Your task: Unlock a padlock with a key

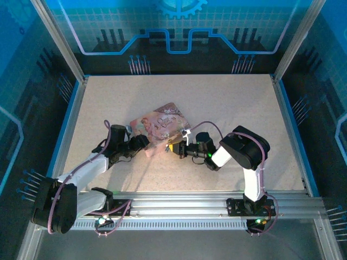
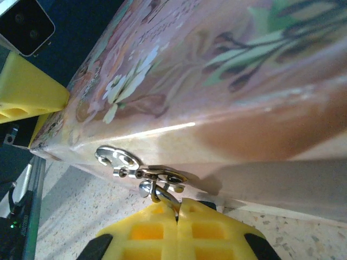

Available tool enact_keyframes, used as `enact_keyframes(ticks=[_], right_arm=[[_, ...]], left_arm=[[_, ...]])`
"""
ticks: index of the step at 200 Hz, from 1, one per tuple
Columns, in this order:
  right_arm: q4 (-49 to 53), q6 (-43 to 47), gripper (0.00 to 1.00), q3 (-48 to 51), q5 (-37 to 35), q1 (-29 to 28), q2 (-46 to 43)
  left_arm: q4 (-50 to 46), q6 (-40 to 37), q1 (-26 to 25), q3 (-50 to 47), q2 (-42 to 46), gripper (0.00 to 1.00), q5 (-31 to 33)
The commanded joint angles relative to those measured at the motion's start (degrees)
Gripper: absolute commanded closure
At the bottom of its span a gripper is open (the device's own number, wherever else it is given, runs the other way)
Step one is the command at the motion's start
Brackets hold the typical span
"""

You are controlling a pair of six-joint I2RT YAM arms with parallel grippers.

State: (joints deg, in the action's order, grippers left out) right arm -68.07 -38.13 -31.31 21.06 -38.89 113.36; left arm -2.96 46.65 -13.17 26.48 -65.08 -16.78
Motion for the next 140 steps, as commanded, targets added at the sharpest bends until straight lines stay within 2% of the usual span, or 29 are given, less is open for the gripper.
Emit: enact_keyframes(ticks=[1, 140], right_arm=[[-4.77, -2.83, 0.97, 0.67, 0.30, 0.47, -0.63], [-9.07, -18.14, 0.97, 0.36, 0.57, 1.75, -0.01]], left_arm=[[-4.19, 0.37, -0.72, -2.39, 0.38, 0.43, 0.91], [-3.16, 0.73, -0.98, -4.05, 0.52, 0.43, 0.99]])
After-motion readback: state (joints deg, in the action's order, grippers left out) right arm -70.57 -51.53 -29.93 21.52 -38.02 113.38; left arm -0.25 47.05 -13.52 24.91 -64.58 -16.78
